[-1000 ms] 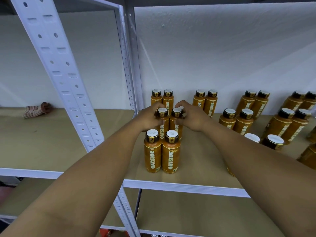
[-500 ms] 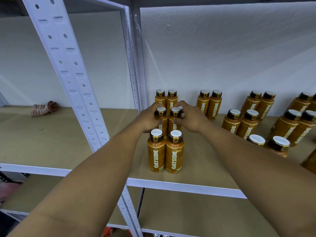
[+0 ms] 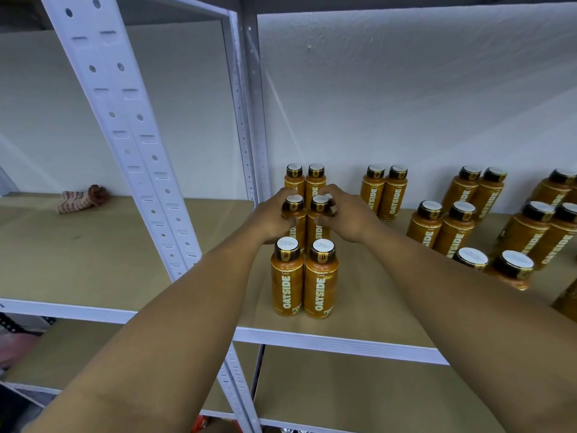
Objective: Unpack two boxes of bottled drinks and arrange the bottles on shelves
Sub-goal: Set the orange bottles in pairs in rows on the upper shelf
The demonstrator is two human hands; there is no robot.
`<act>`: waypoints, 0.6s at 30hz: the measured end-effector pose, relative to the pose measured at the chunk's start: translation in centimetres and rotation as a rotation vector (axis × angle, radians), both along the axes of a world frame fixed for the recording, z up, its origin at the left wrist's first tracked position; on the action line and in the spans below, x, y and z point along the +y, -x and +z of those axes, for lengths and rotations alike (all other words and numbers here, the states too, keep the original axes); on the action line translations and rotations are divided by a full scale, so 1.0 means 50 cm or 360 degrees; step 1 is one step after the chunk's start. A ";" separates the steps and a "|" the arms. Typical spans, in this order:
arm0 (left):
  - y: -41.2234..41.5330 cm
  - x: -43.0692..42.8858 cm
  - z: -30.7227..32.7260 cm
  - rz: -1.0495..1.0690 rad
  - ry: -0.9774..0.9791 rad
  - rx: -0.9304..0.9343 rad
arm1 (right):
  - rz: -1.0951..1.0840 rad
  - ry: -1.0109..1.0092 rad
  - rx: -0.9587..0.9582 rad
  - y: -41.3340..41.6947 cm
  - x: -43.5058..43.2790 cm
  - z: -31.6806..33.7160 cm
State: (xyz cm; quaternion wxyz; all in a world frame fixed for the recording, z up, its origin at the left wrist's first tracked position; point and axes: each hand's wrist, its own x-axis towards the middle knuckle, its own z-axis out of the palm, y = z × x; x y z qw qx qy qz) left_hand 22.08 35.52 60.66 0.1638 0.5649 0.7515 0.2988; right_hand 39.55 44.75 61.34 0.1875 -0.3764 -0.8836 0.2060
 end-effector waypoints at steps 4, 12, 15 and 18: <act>0.001 0.003 -0.003 -0.0003 0.0010 0.0019 | -0.0003 0.0004 0.0006 -0.001 0.001 -0.002; -0.002 -0.003 0.007 -0.0004 0.0025 0.0009 | 0.0007 0.0049 0.0029 0.001 -0.001 0.000; -0.008 -0.009 0.018 -0.0019 0.0038 -0.0030 | 0.0051 0.0109 0.0003 -0.004 0.000 0.014; -0.014 -0.018 0.036 -0.0023 0.0012 -0.0055 | 0.0040 0.0091 0.0020 -0.016 -0.002 0.032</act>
